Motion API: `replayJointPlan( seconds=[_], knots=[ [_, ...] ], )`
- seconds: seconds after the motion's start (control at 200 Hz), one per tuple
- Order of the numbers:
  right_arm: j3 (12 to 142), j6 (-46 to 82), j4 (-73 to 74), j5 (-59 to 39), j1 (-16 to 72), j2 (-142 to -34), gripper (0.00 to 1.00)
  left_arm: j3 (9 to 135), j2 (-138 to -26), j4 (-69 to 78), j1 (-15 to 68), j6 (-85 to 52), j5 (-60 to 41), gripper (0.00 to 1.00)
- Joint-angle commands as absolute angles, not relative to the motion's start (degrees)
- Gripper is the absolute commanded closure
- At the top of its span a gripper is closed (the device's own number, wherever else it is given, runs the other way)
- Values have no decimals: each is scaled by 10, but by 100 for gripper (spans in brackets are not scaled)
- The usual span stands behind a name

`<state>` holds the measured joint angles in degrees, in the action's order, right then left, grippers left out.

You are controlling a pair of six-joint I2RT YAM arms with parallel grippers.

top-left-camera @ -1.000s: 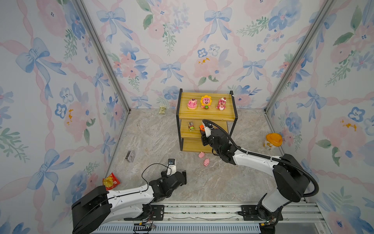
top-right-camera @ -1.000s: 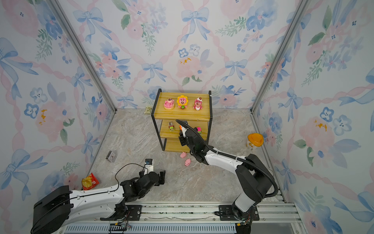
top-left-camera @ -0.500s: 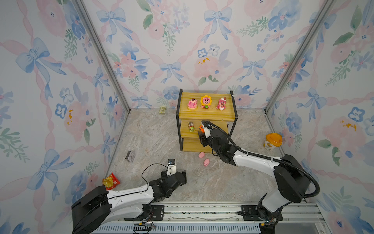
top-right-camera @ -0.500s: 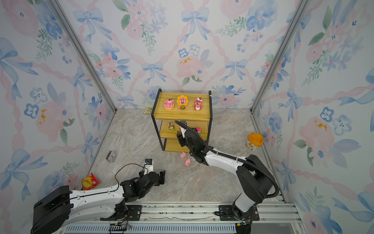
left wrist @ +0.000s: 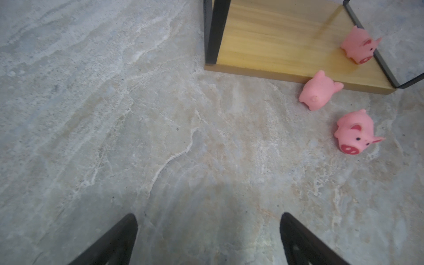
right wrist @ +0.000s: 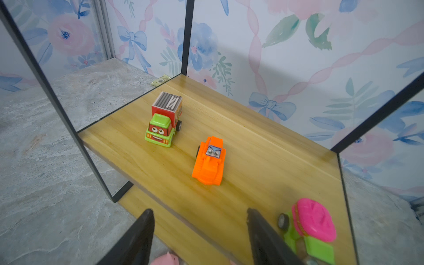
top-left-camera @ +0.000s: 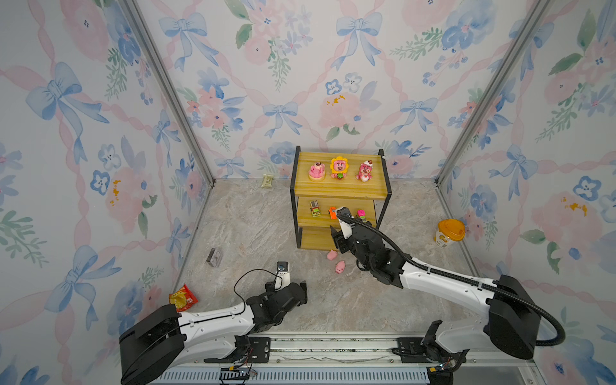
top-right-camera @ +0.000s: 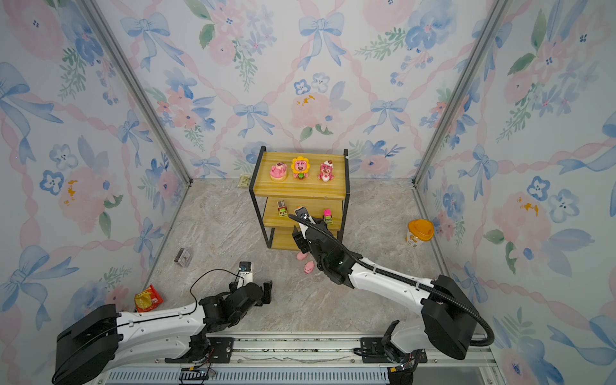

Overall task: Place and organize the plastic toys onto the shelf
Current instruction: 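Withdraw the right gripper back toward the robot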

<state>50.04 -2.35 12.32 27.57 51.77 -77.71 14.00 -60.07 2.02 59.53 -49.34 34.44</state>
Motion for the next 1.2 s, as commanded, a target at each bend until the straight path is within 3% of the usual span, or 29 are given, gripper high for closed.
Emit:
replayJointPlan(
  seconds=[0.0, 0.195, 0.495, 0.845, 1.115, 1.195],
  knots=[
    [466, -15, 69, 303, 542, -718, 33, 148, -609, 18, 591, -497, 338, 2],
    [407, 66, -39, 293, 567, -631, 35, 140, -623, 49, 591, -496, 320, 2],
    [298, 182, -74, 309, 577, -535, 38, 97, -670, 168, 560, -496, 231, 2],
    [266, 203, -113, 337, 577, -456, 38, 103, -743, 189, 549, -516, 189, 2],
    [254, 211, -128, 345, 577, -432, 38, 128, -760, 197, 563, -437, 185, 2],
    [251, 215, -132, 348, 578, -427, 38, 134, -772, 215, 569, -405, 174, 9]
  ],
)
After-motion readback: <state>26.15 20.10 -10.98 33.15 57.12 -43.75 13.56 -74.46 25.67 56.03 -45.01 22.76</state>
